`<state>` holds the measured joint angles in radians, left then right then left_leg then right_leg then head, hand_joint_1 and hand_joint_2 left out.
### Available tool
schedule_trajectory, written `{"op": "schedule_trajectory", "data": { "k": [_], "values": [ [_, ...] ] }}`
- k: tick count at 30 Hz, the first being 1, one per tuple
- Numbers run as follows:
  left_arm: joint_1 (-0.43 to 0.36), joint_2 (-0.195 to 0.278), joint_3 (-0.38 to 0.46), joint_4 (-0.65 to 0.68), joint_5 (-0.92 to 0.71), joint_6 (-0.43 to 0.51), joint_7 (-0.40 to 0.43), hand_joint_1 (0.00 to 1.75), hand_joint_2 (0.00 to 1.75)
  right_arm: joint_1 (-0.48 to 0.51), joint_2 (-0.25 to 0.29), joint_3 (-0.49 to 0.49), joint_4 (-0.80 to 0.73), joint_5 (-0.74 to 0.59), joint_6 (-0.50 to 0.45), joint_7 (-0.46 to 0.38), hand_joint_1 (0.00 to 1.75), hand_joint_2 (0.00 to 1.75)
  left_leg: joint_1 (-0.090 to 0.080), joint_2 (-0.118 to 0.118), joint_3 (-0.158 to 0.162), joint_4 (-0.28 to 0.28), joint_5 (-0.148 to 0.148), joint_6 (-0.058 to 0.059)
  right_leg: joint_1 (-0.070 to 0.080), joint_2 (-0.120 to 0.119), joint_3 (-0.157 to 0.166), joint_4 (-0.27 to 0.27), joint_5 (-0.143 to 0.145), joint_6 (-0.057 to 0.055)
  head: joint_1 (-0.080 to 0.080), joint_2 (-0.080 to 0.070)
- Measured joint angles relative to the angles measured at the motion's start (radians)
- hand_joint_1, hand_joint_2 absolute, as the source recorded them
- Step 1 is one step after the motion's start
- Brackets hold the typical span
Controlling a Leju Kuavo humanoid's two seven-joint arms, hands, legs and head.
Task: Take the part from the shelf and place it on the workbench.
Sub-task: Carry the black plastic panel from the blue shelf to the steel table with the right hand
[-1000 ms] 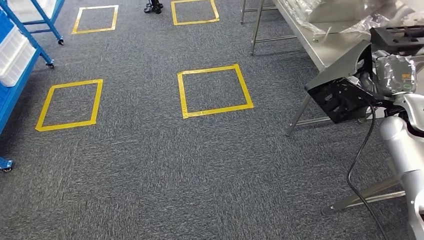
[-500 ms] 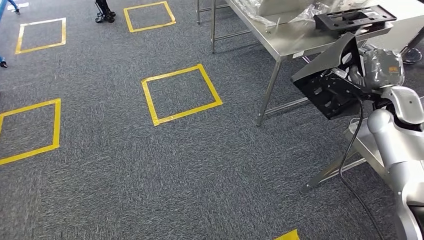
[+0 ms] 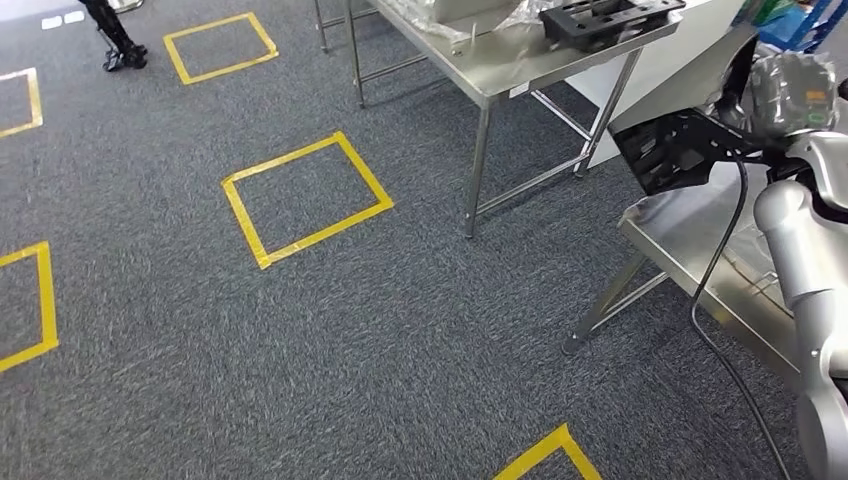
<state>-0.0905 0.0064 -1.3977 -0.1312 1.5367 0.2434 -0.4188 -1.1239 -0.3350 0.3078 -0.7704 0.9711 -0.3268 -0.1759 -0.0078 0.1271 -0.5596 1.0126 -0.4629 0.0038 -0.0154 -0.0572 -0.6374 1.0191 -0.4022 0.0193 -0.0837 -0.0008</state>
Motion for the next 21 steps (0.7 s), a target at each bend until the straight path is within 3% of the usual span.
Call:
{"op": "schedule_trajectory", "data": {
  "k": [2,4,6,7,8,9,11,13,15,16,18,19,21],
  "values": [
    [-0.001,-0.001,0.000,0.000,-0.001,0.000,-0.002,0.00,1.75,-0.016,0.004,0.000,0.004,0.003,0.000,0.003,1.75,1.75,0.006,-0.038,-0.012,0.035,-0.028,-0.010,-0.004,0.024,0.001,-0.004,0.004,-0.013,0.000,0.000],
    [0.001,-0.003,0.000,0.000,-0.002,0.001,-0.004,0.00,1.75,-0.024,0.011,0.000,0.007,0.005,-0.002,0.005,1.75,1.75,0.013,-0.099,-0.062,0.151,-0.089,-0.016,-0.004,0.048,0.002,-0.006,0.006,-0.023,0.000,0.000],
    [0.007,-0.005,0.000,0.000,-0.003,0.001,-0.005,0.00,1.75,-0.025,0.020,0.001,0.010,0.009,-0.001,0.006,1.75,1.75,0.014,-0.118,-0.126,0.281,-0.135,-0.017,0.000,0.079,0.001,-0.004,0.007,-0.028,0.000,0.000],
    [0.008,-0.006,0.000,0.000,-0.002,0.001,-0.006,0.00,1.75,-0.025,0.022,0.002,0.011,0.011,0.000,0.007,1.75,1.75,0.014,-0.120,-0.142,0.305,-0.132,-0.016,0.001,0.096,0.001,-0.003,0.007,-0.029,0.000,0.000],
    [0.009,-0.006,0.000,0.000,-0.002,0.001,-0.006,0.00,1.75,-0.026,0.024,0.003,0.012,0.013,0.004,0.009,1.75,1.75,0.014,-0.123,-0.138,0.286,-0.107,-0.013,0.002,0.113,0.000,-0.001,0.007,-0.029,-0.001,0.000],
    [0.008,-0.006,0.000,0.000,-0.002,0.001,-0.007,0.00,1.75,-0.028,0.025,0.003,0.012,0.014,0.008,0.012,1.75,1.75,0.014,-0.131,-0.118,0.231,-0.069,-0.009,0.002,0.129,0.000,0.001,0.006,-0.028,-0.001,0.000],
    [0.009,-0.006,0.000,0.001,0.000,0.001,-0.010,0.00,1.75,-0.034,0.026,0.003,0.010,0.016,0.018,0.020,1.75,1.75,0.016,-0.176,-0.062,0.090,-0.001,-0.001,0.001,0.157,-0.003,0.006,0.006,-0.024,0.000,0.000],
    [0.010,-0.006,0.000,0.002,0.001,0.001,-0.012,0.00,1.75,-0.039,0.026,0.004,0.006,0.017,0.029,0.026,1.75,1.75,0.016,-0.203,-0.033,0.023,0.017,0.003,-0.003,0.183,-0.010,0.006,0.010,-0.013,0.000,0.000],
    [0.007,-0.007,-0.001,0.002,0.002,0.000,-0.012,0.00,1.75,-0.041,0.023,0.004,-0.001,0.017,0.037,0.029,1.75,1.75,0.015,-0.180,-0.028,0.012,0.020,0.010,-0.007,0.208,-0.015,0.001,0.017,0.003,0.000,0.000],
    [0.005,-0.008,-0.001,0.002,0.003,0.000,-0.011,0.00,1.75,-0.043,0.020,0.004,-0.005,0.017,0.041,0.030,1.75,1.75,0.016,-0.166,-0.025,0.004,0.025,0.017,-0.007,0.200,-0.019,0.003,0.015,0.008,0.000,0.000],
    [0.000,-0.009,-0.001,0.002,0.006,-0.001,-0.007,0.00,1.75,-0.050,0.013,0.004,-0.010,0.015,0.047,0.032,1.75,1.75,0.018,-0.140,-0.021,-0.014,0.037,0.029,-0.002,0.143,-0.046,0.056,-0.021,0.015,0.002,0.000],
    [0.001,-0.009,0.000,0.002,0.008,-0.001,-0.004,0.00,1.75,-0.053,0.011,0.004,-0.012,0.014,0.050,0.035,1.75,1.75,0.017,-0.128,-0.020,-0.018,0.039,0.032,-0.001,0.105,-0.072,0.111,-0.052,0.017,0.002,0.000],
    [0.004,-0.009,0.000,0.002,0.011,-0.002,0.000,0.00,1.75,-0.052,0.011,0.005,-0.014,0.011,0.050,0.037,1.75,1.75,0.015,-0.102,-0.020,-0.018,0.039,0.034,-0.004,0.073,-0.129,0.237,-0.106,0.023,0.003,0.000]
  ]
}}
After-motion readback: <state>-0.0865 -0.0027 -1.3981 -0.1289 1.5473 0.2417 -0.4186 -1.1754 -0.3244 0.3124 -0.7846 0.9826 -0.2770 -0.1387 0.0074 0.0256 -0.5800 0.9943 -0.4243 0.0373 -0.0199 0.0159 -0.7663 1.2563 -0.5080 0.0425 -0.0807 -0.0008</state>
